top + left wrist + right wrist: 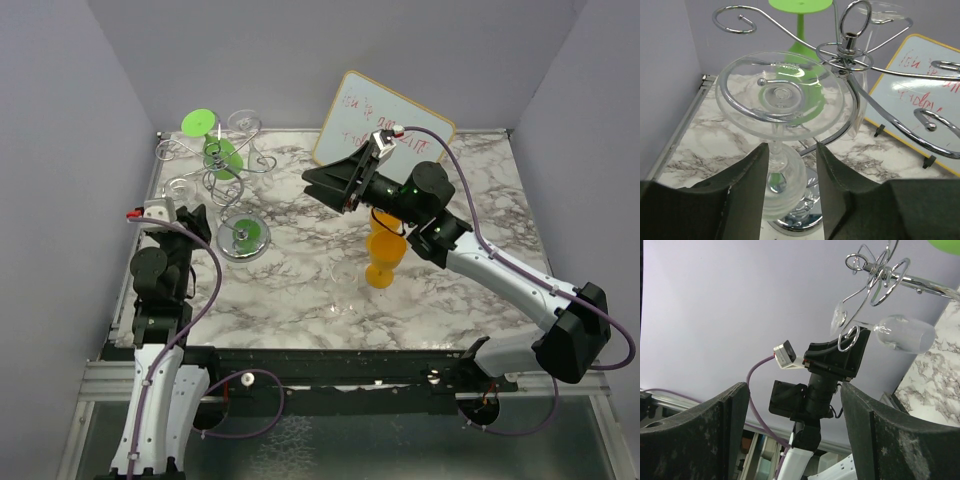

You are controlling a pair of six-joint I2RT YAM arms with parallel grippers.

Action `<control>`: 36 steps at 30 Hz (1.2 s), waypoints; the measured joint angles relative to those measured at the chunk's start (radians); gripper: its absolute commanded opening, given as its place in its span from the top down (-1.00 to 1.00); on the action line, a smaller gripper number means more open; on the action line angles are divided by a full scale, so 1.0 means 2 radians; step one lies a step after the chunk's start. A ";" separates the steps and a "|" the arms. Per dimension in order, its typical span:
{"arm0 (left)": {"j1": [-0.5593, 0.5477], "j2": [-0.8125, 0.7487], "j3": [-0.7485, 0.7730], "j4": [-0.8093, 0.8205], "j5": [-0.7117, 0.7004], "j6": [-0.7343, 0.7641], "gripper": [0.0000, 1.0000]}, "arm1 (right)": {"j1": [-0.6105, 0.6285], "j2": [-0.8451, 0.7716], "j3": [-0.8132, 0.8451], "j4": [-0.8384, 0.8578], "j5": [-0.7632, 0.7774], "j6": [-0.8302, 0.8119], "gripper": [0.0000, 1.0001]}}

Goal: Place the wine glass upside down on the wine glass rack

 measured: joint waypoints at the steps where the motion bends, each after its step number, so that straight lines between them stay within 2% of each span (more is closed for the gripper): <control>1: 0.000 -0.006 0.000 -0.002 0.000 -0.004 0.03 | 0.000 0.000 0.000 0.000 0.000 0.000 -0.57; 5: 0.000 -0.024 -0.001 -0.015 -0.001 -0.014 -0.09 | 0.000 -0.001 0.000 -0.001 0.000 0.000 -0.57; 9: 0.000 -0.033 0.000 -0.046 -0.007 -0.024 -0.39 | 0.000 -0.004 -0.001 -0.003 0.001 0.000 -0.57; 16: 0.000 -0.065 0.015 -0.138 -0.029 -0.085 -0.62 | 0.000 -0.008 -0.002 -0.029 0.006 -0.033 -0.66; 17: 0.000 -0.072 0.019 -0.151 -0.030 -0.097 -0.87 | 0.000 -0.009 -0.002 -0.039 0.009 -0.042 -0.67; 18: 0.000 -0.077 0.021 -0.160 -0.030 -0.103 -0.96 | 0.000 -0.010 -0.002 -0.049 0.012 -0.050 -0.67; 29: 0.000 -0.150 0.112 -0.327 -0.034 -0.223 -0.97 | 0.000 -0.037 -0.008 -0.170 0.085 -0.166 -0.66; 36: 0.000 -0.141 0.206 -0.381 -0.015 -0.218 -0.98 | 0.000 -0.032 0.060 -0.323 0.157 -0.315 -0.63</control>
